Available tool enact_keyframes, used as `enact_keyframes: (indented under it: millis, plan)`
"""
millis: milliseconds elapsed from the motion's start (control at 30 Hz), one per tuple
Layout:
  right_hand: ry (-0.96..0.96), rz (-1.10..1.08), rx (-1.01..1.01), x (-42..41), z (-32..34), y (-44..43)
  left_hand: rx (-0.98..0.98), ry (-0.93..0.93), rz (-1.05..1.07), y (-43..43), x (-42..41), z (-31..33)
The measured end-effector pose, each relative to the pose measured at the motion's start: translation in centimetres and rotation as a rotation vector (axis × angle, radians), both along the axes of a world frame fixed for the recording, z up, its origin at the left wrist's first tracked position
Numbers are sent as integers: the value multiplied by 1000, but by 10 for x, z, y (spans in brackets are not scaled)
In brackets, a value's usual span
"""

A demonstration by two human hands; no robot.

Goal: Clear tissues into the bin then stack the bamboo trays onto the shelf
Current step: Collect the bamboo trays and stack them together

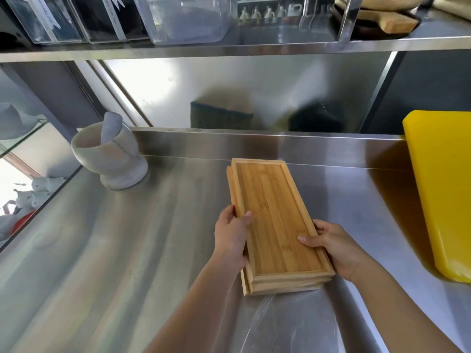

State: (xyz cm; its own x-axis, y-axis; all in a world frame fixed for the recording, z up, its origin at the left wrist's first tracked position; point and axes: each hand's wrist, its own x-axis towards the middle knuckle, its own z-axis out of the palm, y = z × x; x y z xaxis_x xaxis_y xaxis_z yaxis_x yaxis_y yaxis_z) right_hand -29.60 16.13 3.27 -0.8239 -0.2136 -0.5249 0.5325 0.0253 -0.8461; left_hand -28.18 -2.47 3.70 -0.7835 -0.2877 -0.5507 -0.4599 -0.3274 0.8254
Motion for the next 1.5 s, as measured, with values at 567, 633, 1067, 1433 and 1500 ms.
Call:
enact_keyframes:
  millis: [567, 633, 1067, 1433, 1500]
  plan:
    - [4, -256, -212, 51, 10, 15, 354, -117, 115, -1, 34, -10]
    - [-59, -304, -312, 66, 1, 9, 374, -74, 183, 0, 36, -11]
    - [-35, -562, -260, 83, 15, -41, 491, 178, 216, 7, 76, -12]
    - [201, -327, -182, 92, 21, -8, 150, 276, -61, -145, 80, 3]
    - [280, -270, -130, 94, 19, -6, 31, 271, -294, -154, 81, 2]
